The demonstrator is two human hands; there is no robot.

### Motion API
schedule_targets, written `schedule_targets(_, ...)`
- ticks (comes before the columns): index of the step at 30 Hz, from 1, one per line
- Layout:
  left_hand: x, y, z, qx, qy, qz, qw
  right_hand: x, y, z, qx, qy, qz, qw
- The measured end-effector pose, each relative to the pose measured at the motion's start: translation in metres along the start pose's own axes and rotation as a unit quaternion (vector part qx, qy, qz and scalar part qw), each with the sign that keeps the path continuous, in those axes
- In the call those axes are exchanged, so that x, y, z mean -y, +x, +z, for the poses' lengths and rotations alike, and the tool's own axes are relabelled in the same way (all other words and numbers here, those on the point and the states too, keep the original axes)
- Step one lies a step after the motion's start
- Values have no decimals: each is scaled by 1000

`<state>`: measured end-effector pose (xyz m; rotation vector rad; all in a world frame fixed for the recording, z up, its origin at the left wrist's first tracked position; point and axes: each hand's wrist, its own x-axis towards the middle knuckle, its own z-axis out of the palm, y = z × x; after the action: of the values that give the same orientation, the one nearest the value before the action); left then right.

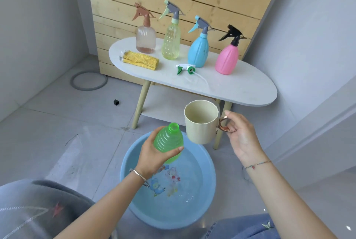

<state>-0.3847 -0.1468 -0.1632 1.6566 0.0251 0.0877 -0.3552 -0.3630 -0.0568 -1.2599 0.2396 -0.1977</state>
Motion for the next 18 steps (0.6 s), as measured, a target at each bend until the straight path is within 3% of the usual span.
schedule_targets(6,-47,29,-1,5,15,27,1000,30,24,0,18,102,-9,995)
schedule_targets(10,-80,58,7,5,4,46,999,55,50,-7,-2,111,-15,994)
schedule_targets(18,-101,95,18,-37,-40,22,998,65,75,-18,-55,-49,-71,995)
